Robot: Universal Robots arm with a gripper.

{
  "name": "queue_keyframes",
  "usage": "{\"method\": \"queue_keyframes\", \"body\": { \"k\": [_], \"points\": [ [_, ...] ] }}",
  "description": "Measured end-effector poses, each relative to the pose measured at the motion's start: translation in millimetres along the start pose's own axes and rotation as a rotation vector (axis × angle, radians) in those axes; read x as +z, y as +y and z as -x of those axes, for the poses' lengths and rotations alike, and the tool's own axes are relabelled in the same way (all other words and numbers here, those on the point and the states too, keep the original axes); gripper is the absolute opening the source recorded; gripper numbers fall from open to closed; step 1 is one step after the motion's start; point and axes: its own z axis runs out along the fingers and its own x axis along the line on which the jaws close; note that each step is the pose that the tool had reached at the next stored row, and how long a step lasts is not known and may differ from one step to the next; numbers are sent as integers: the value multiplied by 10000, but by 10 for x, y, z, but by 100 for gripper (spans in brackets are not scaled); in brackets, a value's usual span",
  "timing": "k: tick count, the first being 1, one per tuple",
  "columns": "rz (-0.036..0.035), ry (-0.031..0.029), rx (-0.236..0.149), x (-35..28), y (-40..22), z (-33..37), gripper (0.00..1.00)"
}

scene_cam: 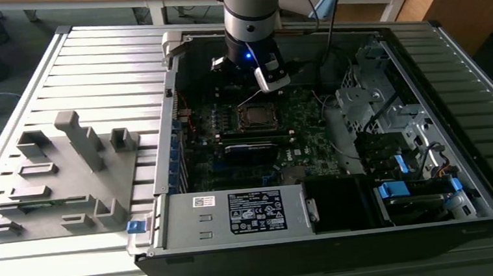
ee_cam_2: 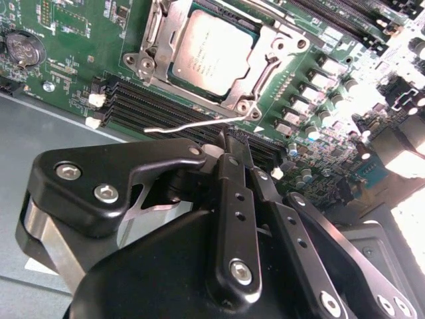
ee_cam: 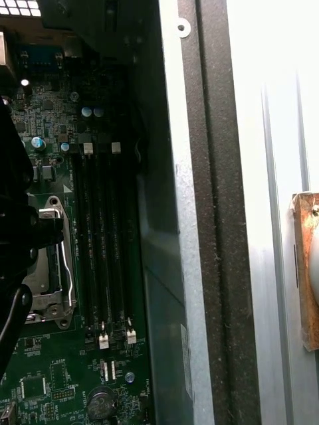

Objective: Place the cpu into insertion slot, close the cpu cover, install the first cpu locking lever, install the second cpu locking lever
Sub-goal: 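Install the first cpu locking lever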

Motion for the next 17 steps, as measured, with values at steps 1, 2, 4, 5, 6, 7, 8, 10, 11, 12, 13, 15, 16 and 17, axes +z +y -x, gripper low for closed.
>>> {"method": "queue_keyframes", "body": {
  "k": [1,2,4,5,6,7,8,10,11,12,13,15,16,17],
  "points": [
    [0,0,0,0,0,0,11],
    [1,0,0,0,0,0,11],
    [0,0,0,0,0,0,11],
    [-2,0,0,1,0,0,11],
    [-5,-1,0,1,0,0,11],
    [-16,-4,0,2,0,0,11],
    [-34,-5,0,3,0,0,11],
    [-73,-8,-1,3,0,0,11],
    [-100,-11,-1,4,-1,0,11],
    [-134,-15,-2,6,-1,0,11],
    [-184,-19,-2,8,-2,0,11],
    [-282,-29,-5,14,-3,0,11],
    [-296,-30,-6,16,-3,1,11],
    [-299,-30,-7,16,-3,0,11]
  ]
}}
